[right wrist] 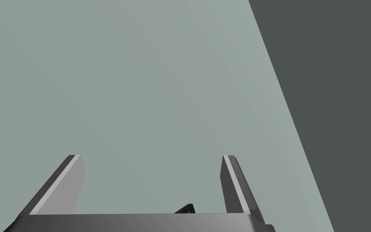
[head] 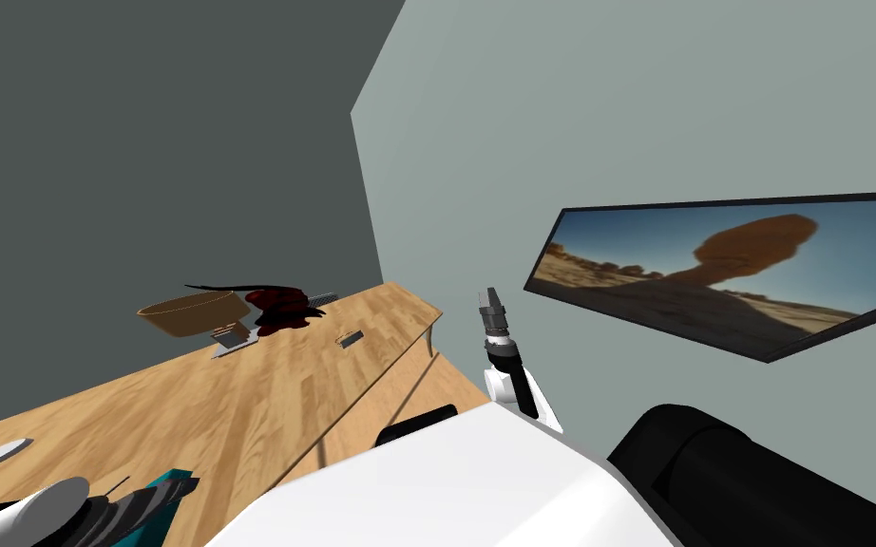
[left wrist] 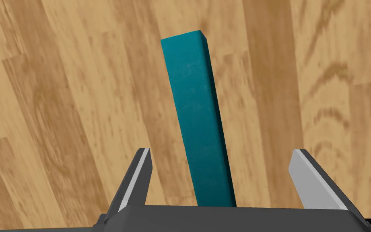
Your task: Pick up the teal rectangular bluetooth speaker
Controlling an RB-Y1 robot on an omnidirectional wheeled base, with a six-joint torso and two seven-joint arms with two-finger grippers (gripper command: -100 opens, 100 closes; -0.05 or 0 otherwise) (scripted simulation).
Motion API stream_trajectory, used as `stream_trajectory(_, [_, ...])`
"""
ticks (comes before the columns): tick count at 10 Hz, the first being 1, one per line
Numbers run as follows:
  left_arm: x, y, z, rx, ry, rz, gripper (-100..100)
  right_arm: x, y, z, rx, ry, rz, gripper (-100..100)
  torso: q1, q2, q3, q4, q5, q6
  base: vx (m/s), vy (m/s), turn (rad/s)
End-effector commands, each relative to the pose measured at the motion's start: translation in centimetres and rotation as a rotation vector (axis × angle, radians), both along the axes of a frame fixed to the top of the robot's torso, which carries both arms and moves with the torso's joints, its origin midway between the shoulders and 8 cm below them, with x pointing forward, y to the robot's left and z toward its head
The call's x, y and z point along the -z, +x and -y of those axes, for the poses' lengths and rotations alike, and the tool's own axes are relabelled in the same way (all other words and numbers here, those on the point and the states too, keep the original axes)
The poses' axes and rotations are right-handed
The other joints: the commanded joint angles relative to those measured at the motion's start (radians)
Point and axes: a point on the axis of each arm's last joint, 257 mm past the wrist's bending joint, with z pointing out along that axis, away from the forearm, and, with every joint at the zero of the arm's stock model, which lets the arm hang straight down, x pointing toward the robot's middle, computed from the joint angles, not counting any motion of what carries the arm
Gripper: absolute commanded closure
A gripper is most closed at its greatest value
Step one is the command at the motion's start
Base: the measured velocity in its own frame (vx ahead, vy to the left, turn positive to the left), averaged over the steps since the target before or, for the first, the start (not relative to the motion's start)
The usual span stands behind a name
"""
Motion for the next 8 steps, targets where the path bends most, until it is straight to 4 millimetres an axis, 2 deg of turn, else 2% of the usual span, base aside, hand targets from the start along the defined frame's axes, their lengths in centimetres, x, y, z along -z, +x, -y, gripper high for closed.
stream_trajectory(1, [0.4, -1.7, 0.2, -0.072, -0.048, -0.033, -100, 0.0, 0.0, 0.0, 0.000, 0.000, 0.000, 0, 0.000, 0.000, 0.000, 0.000, 0.000, 0.000, 0.046, -0.015, 0.027])
stream_trajectory(4, [0.3, -3.6, 0.2, -0.161, -0.102, -0.071, -100, 0.0, 0.0, 0.0, 0.000, 0.000, 0.000, 0, 0.000, 0.000, 0.000, 0.000, 0.000, 0.000, 0.034, -0.015, 0.016])
stream_trajectory(7, [0.3, -3.9, 0.2, -0.175, -0.110, -0.077, -100, 0.0, 0.0, 0.0, 0.000, 0.000, 0.000, 0, 0.000, 0.001, 0.001, 0.000, 0.000, 0.000, 0.013, -0.005, 0.006])
stream_trajectory(8, [0.3, -4.0, 0.2, -0.179, -0.112, -0.078, 0, 0.0, 0.0, 0.0, 0.000, 0.000, 0.000, 0, 0.000, 0.002, 0.001, 0.000, 0.000, 0.000, 0.000, 0.000, 0.000])
